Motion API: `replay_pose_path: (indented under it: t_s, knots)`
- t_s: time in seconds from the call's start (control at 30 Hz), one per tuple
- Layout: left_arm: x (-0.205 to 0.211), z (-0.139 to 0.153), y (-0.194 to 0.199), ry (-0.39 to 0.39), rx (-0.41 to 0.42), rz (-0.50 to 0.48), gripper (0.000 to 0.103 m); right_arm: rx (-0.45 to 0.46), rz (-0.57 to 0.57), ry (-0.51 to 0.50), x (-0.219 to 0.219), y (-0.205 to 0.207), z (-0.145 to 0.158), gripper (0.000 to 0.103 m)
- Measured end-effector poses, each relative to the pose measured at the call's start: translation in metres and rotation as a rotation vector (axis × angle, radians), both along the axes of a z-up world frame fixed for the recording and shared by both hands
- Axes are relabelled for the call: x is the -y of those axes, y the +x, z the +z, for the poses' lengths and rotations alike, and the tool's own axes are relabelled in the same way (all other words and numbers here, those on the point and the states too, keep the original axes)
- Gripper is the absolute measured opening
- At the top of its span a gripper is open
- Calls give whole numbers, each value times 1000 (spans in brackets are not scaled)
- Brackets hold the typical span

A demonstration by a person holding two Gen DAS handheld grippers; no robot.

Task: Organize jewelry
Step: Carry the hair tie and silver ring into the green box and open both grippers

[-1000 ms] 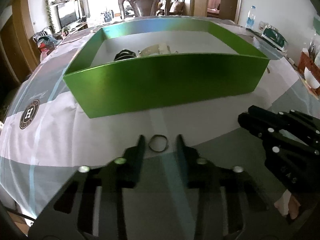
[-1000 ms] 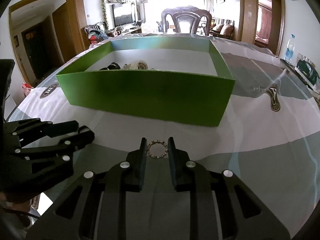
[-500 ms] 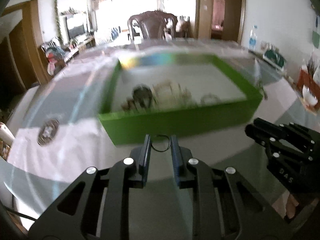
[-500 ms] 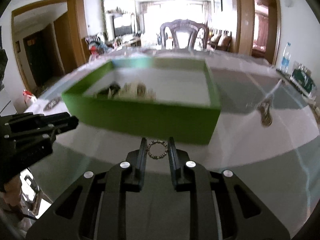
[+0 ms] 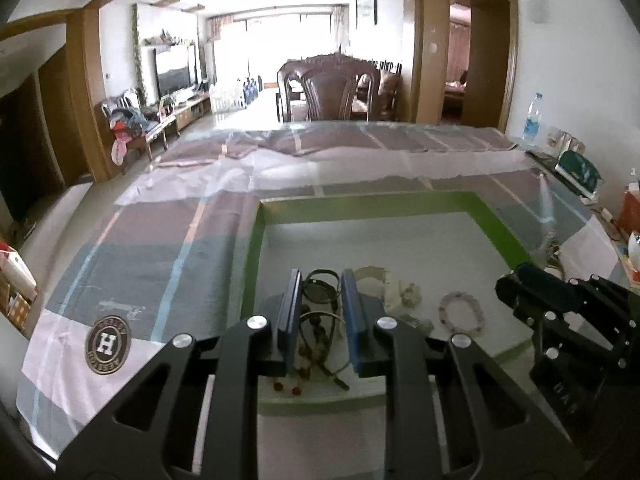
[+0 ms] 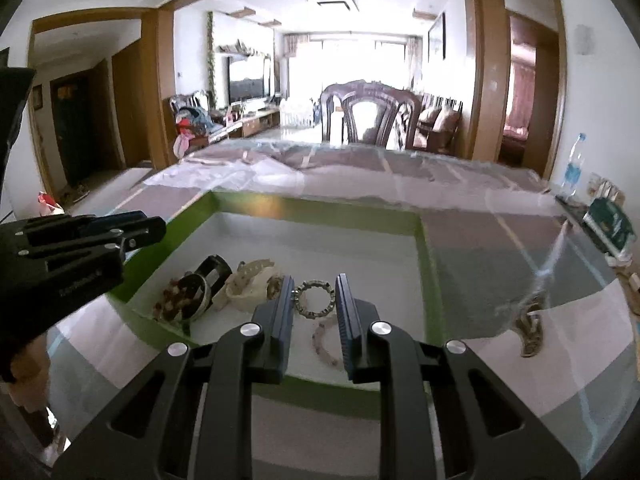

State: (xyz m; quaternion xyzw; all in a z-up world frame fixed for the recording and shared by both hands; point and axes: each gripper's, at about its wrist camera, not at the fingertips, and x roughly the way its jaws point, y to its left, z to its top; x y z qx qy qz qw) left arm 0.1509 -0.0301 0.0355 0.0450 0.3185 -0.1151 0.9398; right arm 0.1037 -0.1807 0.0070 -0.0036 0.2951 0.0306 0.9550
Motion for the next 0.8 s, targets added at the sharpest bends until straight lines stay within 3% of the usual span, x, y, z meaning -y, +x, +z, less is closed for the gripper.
replay_pose_path:
  t_s: [0.3,0.33,0.37,0.4,0.43,0.53,0.6,0.73,0.8]
  knots:
    - [3,-18,19,8,-38,6,20,-52,-24,4,1,17,-18,24]
    - [3,-19,19,5,-31,11,23,-50,-33,1,0,16,-18,30]
    - [3,-19,18,2,-25,12,35,-43,-46,-1,1,15,-17,49]
    - [3,-19,19,2,-20,11,39,-33,-53,-1,2,14,-16,59]
    - [4,-19,18,7,-10,15,44,-24,-58,0,3,12,-14,59]
    - [4,-19,13,13,-6,15,45,-1,-58,3,3,1,-7,62]
    - [2,-17,4,3,-2,17,51,22,-70,5,5,-10,-2,72]
    - [-4,-9,-27,1,40,28,59,74,-90,24,9,-44,8,82]
    - [-7,-7,-49,-11,66,31,65,110,-106,32,9,-65,11,94]
